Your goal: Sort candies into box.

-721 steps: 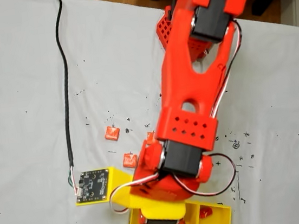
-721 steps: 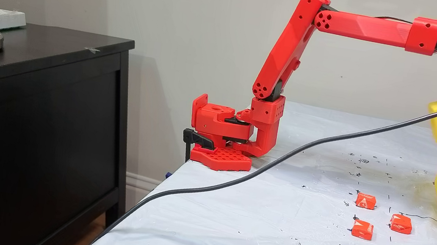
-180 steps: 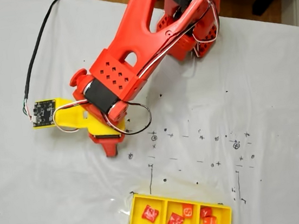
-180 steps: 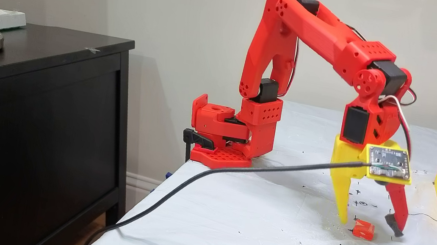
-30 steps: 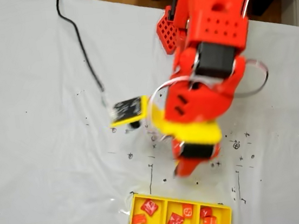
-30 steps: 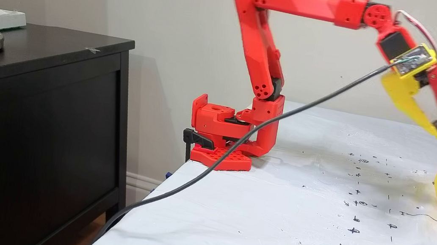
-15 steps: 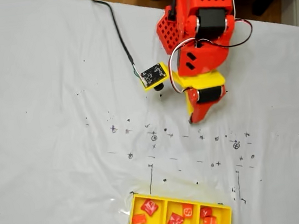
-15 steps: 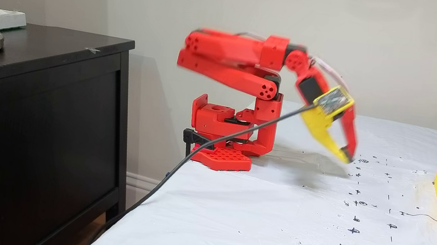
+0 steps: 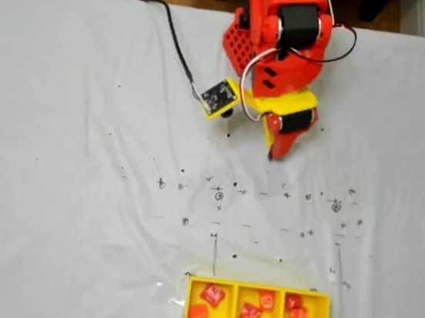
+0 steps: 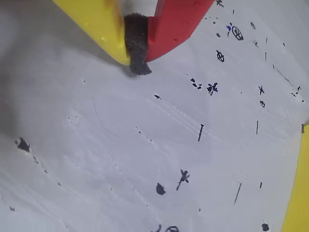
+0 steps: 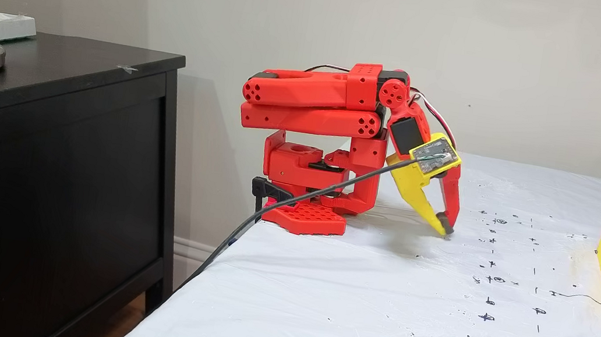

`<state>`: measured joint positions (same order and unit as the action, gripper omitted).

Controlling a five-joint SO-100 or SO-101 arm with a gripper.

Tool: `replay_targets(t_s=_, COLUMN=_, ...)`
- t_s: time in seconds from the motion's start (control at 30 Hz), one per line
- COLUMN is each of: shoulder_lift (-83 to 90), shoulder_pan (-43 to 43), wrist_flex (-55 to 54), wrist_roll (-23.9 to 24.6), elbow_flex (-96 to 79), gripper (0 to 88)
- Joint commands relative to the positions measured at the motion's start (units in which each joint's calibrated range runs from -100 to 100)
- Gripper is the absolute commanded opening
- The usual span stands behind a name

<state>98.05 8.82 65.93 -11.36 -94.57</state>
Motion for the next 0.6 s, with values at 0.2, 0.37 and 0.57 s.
replay_targets(t_s=0.2, shoulder_lift=0.93, shoulder_pan=0.78, wrist_flex=6.56, wrist_roll=-4.88, elbow_flex=0.67, gripper=3.5)
replay_targets(t_s=0.37, shoulder_lift=0.93, shoulder_pan=1.33, wrist_flex=5.99, wrist_roll=1.56, elbow_flex=1.76, gripper=3.9)
replay_targets(t_s=0.57, shoulder_lift=0.93, shoulder_pan=-0.21, wrist_flex=5.99, wrist_roll=6.45, elbow_flex=2.22, gripper=4.8)
